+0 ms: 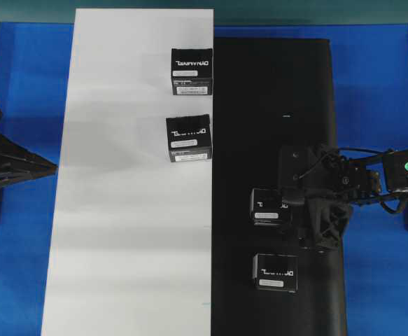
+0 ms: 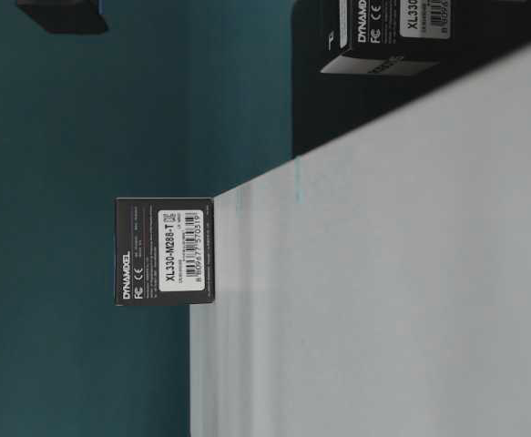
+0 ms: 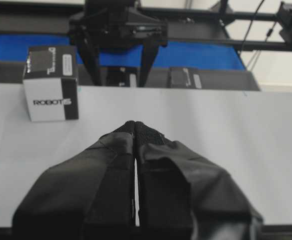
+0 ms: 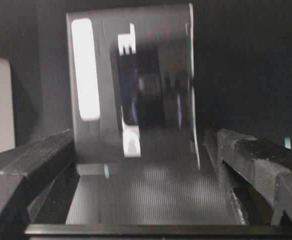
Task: Place the box from the black base onto the white base.
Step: 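Lower the right gripper around the upper black box and close it, then lift the box and carry it left onto the white base, then lower the box onto the white base below the other boxes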
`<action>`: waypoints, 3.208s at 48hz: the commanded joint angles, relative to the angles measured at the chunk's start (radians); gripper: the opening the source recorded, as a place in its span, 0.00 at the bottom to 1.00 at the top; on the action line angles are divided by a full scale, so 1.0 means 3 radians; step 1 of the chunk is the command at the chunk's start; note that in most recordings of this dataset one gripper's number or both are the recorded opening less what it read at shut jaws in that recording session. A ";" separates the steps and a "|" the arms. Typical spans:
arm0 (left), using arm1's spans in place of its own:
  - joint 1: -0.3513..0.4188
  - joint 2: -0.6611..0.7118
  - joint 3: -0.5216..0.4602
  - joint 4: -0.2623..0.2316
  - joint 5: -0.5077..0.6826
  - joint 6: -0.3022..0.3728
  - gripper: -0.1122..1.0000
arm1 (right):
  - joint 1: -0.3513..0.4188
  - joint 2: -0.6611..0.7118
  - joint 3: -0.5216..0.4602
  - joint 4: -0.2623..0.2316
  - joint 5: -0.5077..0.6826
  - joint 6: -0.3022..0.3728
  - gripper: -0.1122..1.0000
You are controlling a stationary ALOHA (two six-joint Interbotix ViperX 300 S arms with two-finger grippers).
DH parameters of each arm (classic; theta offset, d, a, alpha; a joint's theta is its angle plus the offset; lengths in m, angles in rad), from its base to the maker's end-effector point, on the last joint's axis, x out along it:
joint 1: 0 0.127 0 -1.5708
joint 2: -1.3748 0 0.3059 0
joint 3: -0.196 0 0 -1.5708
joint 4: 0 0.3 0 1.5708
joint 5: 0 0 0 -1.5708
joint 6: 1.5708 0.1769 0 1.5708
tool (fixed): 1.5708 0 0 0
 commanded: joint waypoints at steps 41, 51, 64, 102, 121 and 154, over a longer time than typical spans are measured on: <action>0.0020 0.0031 -0.0072 0.0010 -0.0026 -0.0010 0.08 | -0.0031 0.0102 0.0036 0.0020 -0.0256 0.0036 0.77; 0.0015 0.0036 -0.0077 0.0010 -0.0031 -0.0010 0.08 | -0.0020 0.0031 -0.0056 0.0026 -0.0143 0.0036 0.66; 0.0015 0.0041 -0.0077 0.0010 -0.0031 -0.0010 0.08 | 0.0010 -0.0092 -0.0399 0.0026 0.0373 0.0026 0.64; 0.0015 0.0041 -0.0077 0.0010 -0.0026 -0.0010 0.08 | 0.0266 0.0205 -0.1667 0.0031 0.0839 0.0102 0.64; 0.0000 0.0041 -0.0072 0.0010 -0.0026 -0.0010 0.08 | 0.0256 0.0767 -0.2178 0.0015 0.1007 0.0199 0.64; -0.0015 0.0036 -0.0072 0.0010 -0.0015 -0.0010 0.08 | 0.0143 0.0946 -0.2270 -0.0061 0.1145 0.0199 0.64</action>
